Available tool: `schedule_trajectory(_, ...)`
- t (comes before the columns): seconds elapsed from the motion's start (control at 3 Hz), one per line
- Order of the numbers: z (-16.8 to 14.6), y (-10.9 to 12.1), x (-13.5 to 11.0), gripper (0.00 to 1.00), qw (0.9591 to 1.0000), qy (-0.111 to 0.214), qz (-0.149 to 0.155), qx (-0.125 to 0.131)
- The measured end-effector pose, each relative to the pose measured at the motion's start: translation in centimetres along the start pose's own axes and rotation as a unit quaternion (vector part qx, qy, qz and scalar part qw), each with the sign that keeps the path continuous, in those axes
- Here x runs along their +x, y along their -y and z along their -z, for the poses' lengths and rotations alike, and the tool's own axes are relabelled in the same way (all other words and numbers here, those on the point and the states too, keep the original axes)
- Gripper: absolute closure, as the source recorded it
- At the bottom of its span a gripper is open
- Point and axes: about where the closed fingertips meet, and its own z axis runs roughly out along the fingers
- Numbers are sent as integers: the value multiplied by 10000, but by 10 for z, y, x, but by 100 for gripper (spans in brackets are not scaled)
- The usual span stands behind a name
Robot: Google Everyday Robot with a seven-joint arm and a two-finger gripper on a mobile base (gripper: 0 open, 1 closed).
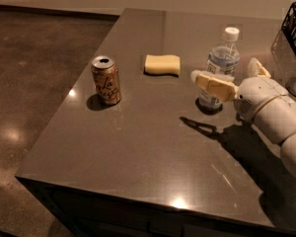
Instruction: Place blue plastic bottle upright
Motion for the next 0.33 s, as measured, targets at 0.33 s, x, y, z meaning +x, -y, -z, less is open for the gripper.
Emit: schedule_trajectory(0.33, 0, 0, 0, 0, 10000, 0, 0, 0)
